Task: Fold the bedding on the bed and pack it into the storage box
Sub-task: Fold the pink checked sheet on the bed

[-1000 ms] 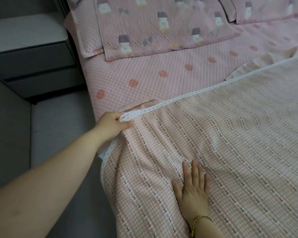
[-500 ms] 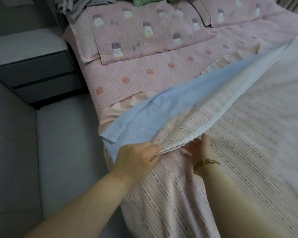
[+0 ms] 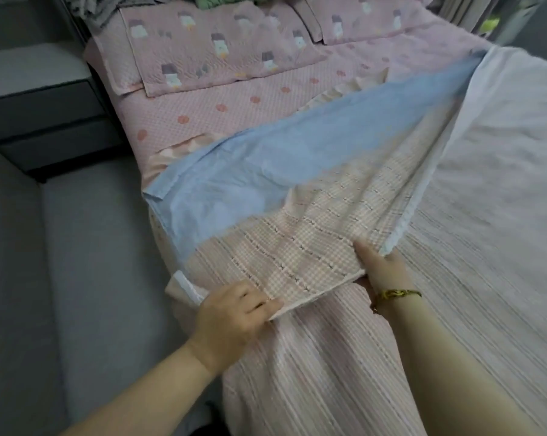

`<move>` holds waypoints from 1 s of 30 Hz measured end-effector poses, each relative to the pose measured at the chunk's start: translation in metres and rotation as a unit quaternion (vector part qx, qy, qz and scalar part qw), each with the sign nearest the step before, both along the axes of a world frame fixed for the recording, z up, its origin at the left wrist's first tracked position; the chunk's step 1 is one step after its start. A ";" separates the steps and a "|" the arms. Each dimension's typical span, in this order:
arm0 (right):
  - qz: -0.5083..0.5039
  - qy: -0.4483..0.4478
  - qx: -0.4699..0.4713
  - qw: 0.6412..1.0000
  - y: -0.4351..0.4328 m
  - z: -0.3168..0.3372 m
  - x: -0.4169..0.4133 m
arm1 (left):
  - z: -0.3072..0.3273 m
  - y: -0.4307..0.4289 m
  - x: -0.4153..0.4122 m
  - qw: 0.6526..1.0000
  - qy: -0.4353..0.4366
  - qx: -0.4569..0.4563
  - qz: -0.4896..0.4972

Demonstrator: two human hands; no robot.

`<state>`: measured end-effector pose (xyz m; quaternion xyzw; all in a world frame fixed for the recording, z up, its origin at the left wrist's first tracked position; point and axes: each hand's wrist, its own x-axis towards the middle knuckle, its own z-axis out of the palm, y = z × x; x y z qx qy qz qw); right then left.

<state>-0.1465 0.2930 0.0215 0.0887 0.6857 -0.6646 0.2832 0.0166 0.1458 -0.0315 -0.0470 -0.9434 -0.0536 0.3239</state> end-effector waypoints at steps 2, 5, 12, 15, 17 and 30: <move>0.002 -0.010 -0.004 1.000 0.049 -0.001 0.015 | -0.015 0.044 0.018 0.997 -0.040 0.026 0.057; 0.008 -0.051 0.015 0.999 0.126 -0.018 0.030 | -0.052 0.137 0.052 0.920 -0.149 0.241 0.269; -0.013 -0.152 0.046 0.987 0.195 -0.064 0.032 | -0.056 0.257 0.053 0.347 -0.041 0.853 0.388; 0.001 -0.151 0.022 0.988 0.199 -0.074 0.031 | -0.045 0.246 0.030 0.310 0.028 0.880 0.358; 0.007 -0.151 0.010 0.988 0.201 -0.079 0.030 | -0.044 0.231 0.015 0.294 0.044 0.891 0.344; 0.080 -0.063 -0.061 0.993 0.235 -0.033 0.092 | -0.001 0.260 0.128 0.367 0.159 0.872 0.283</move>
